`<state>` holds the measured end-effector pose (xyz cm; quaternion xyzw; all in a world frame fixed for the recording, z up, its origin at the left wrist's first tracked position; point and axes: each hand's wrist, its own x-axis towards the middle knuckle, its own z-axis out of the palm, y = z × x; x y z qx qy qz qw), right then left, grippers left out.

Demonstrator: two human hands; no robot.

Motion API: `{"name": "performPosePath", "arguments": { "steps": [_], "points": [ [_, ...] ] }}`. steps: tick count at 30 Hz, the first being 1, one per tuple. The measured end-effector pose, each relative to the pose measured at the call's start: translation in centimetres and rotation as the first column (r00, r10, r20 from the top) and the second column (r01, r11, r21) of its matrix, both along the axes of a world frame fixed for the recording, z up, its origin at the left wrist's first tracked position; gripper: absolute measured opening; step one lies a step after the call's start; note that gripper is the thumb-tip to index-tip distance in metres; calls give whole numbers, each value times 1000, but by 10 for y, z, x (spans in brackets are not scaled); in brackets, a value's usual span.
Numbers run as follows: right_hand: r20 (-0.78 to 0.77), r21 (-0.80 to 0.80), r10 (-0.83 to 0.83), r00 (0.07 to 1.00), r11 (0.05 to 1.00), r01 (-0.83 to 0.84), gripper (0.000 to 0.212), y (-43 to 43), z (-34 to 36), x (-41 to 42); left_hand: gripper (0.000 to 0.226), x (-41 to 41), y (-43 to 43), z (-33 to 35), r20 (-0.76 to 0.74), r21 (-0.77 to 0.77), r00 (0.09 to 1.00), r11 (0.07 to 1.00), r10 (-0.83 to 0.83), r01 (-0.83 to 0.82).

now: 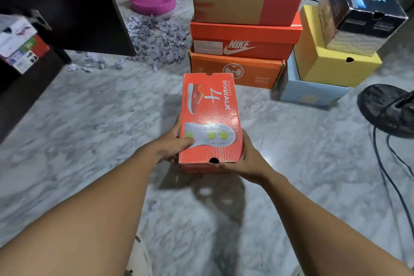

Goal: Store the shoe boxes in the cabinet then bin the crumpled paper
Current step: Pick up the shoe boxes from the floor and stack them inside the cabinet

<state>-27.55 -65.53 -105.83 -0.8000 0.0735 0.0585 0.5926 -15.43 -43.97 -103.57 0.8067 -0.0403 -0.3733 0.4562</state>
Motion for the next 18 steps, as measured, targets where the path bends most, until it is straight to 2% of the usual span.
{"name": "performPosePath", "arguments": {
  "steps": [4, 9, 18],
  "points": [
    [33, -1, -44, 998, 999, 44, 102, 5, -8, 2, 87, -1, 2, 1, -8, -6, 1000, 1000, 24, -24],
    [89, -78, -46, 995, 996, 53, 89, 16, -7, 8, 101, -3, 13, 1, 23, 8, 997, 997, 71, -71],
    [189, -86, 52, 981, 996, -36, 79, 42, 11, 49, 92, -1, 51, 24, 149, 17, 968, 978, 203, -208]
  ]
}}
